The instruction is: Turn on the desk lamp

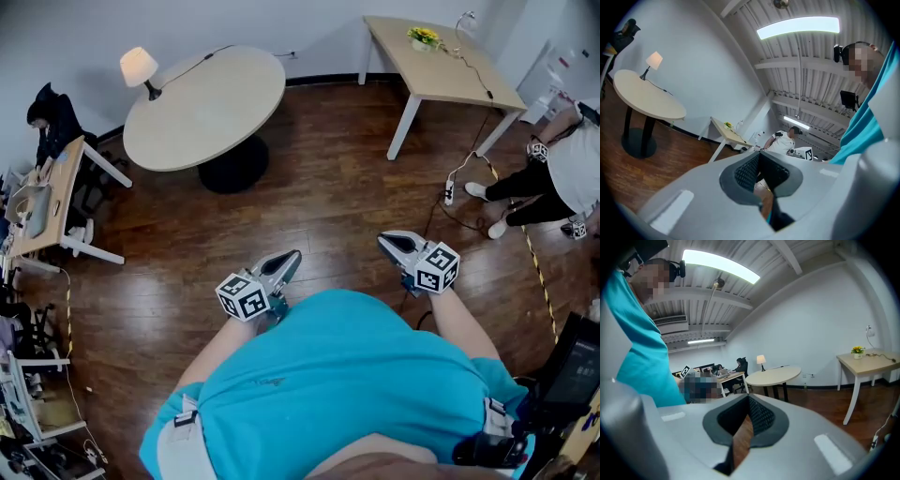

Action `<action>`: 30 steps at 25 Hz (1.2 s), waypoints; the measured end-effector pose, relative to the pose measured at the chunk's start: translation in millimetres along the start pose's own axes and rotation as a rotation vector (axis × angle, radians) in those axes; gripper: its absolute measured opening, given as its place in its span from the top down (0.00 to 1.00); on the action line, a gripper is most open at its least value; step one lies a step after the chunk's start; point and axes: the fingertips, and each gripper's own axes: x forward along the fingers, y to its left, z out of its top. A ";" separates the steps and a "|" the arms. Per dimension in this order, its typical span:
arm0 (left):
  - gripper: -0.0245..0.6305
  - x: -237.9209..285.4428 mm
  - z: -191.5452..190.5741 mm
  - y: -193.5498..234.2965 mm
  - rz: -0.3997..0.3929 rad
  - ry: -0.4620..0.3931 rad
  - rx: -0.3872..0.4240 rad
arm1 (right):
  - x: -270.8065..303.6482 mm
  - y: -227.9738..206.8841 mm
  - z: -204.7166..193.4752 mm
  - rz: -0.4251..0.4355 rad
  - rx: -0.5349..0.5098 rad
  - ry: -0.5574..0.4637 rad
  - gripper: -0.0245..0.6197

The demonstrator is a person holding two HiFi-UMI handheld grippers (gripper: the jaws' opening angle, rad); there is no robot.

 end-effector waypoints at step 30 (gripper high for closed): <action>0.96 -165.2 -82.5 -201.5 0.072 -0.063 0.047 | -106.7 208.3 -70.2 0.016 -0.021 -0.053 0.96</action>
